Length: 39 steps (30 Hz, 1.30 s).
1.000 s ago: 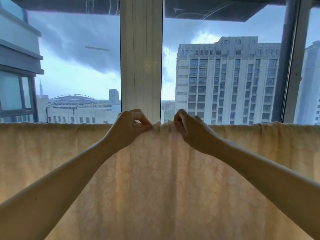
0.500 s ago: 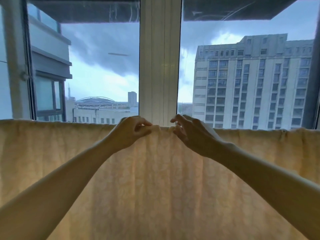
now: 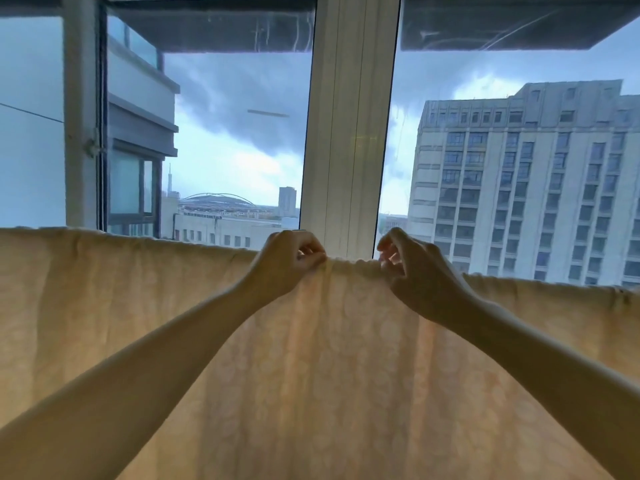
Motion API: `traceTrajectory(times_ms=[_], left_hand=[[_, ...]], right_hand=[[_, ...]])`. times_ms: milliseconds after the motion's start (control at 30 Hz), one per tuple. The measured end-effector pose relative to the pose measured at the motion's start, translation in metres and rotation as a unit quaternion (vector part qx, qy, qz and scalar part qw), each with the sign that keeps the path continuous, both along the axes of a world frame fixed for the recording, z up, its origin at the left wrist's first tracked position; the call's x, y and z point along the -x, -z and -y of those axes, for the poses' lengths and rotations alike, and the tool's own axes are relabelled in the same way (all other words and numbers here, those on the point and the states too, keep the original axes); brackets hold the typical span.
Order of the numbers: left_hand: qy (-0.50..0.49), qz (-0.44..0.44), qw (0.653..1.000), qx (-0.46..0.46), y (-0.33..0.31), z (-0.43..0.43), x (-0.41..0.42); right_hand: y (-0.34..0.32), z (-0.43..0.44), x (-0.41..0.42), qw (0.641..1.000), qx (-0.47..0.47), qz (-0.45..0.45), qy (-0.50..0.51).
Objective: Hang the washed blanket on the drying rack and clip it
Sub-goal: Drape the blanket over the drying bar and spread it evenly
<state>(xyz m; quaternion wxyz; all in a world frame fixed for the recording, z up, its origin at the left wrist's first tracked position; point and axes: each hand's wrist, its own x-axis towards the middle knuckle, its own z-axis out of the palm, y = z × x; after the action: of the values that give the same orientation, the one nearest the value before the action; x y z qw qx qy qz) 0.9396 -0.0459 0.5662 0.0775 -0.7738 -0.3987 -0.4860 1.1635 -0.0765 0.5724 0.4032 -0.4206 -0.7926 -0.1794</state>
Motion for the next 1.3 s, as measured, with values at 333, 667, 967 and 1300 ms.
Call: traceTrajectory(times_ms=[333, 667, 967, 1300], left_hand=[[0.020, -0.022, 1.000, 0.011, 0.000, -0.006, 0.002], [0.001, -0.052, 0.997, 0.062, -0.003, -0.018, 0.080], [0.058, -0.031, 0.996, 0.061, -0.011, -0.034, 0.141], [0.072, -0.040, 0.997, 0.004, -0.001, -0.049, 0.184]], right_hand=[[0.014, -0.012, -0.007, 0.998, -0.051, 0.029, 0.036], [0.006, -0.017, 0.020, 0.997, -0.020, -0.017, 0.067], [0.009, -0.030, 0.101, 0.996, -0.001, 0.050, 0.079], [0.012, -0.029, 0.111, 0.991, 0.005, -0.054, 0.124]])
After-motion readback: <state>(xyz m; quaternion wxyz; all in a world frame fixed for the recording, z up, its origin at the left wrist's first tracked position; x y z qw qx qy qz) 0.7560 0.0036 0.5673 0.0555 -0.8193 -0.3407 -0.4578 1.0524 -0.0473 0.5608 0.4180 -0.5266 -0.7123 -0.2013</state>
